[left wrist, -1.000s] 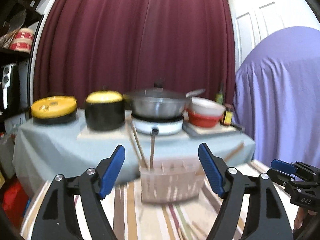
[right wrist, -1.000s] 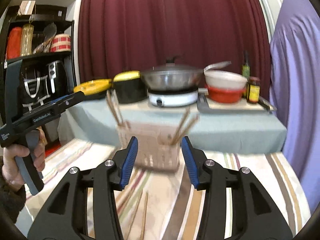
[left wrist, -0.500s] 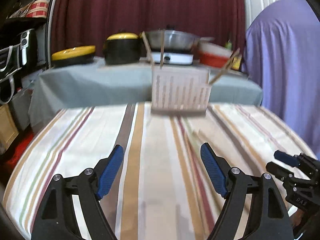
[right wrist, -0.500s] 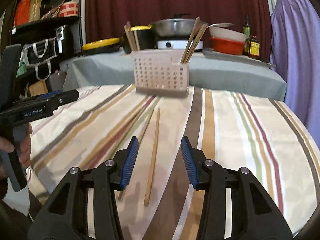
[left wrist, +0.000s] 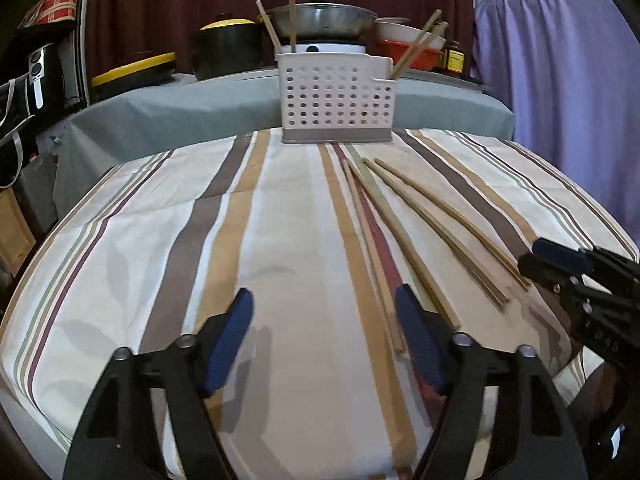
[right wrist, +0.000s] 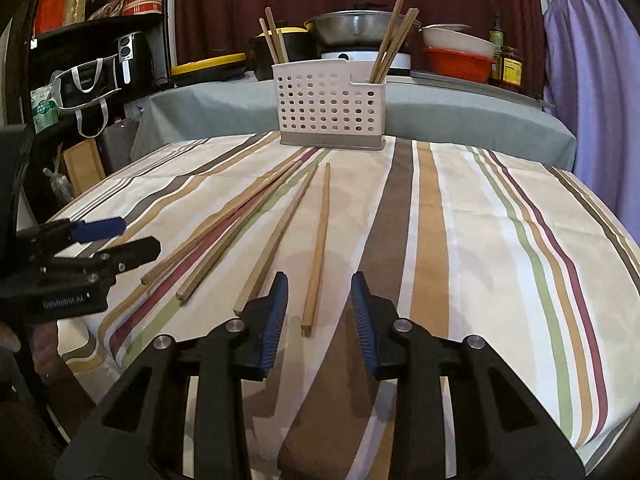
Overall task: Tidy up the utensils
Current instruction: 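Move both open grippers back to the loose chopsticks and close each on one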
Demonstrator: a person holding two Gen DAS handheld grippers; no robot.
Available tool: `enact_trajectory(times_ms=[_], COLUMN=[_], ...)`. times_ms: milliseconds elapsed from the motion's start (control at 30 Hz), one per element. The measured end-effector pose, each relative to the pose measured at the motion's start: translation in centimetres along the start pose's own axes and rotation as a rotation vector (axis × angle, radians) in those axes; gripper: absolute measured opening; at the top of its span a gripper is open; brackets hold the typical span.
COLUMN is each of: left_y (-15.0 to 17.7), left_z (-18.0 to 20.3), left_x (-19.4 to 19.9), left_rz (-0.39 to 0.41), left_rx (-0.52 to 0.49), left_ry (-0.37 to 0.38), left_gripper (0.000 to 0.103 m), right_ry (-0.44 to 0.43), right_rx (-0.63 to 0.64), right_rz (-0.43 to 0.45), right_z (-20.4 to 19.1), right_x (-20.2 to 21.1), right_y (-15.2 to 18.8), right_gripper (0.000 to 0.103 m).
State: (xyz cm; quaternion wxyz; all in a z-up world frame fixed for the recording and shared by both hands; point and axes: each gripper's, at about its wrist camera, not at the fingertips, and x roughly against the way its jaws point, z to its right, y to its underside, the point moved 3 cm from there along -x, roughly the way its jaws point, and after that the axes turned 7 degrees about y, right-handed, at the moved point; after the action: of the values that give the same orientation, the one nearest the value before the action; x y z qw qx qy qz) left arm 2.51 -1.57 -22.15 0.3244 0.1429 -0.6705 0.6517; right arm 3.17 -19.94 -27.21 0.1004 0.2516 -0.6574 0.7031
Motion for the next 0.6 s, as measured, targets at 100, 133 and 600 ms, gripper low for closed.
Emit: enact_trajectory(times_ms=[100, 133, 600], left_y=[0.3, 0.4, 1.1], left_z=[0.6, 0.8, 1.4], left_x=[0.1, 0.0, -0.6], left_rz=[-0.001, -0.007, -0.034], left_rx=[-0.009, -0.011, -0.011], left_ry=[0.009, 0.016, 0.033], left_gripper=[0.068, 0.068, 0.029], right_ry=[0.000, 0.000, -0.016], right_rx=[-0.002, -0.002, -0.018], right_rz=[0.000, -0.001, -0.019], right_z=[0.1, 0.1, 0.1], right_x=[0.0, 0.0, -0.5], right_y=[0.1, 0.1, 0.8], right_gripper=[0.032, 0.032, 0.023])
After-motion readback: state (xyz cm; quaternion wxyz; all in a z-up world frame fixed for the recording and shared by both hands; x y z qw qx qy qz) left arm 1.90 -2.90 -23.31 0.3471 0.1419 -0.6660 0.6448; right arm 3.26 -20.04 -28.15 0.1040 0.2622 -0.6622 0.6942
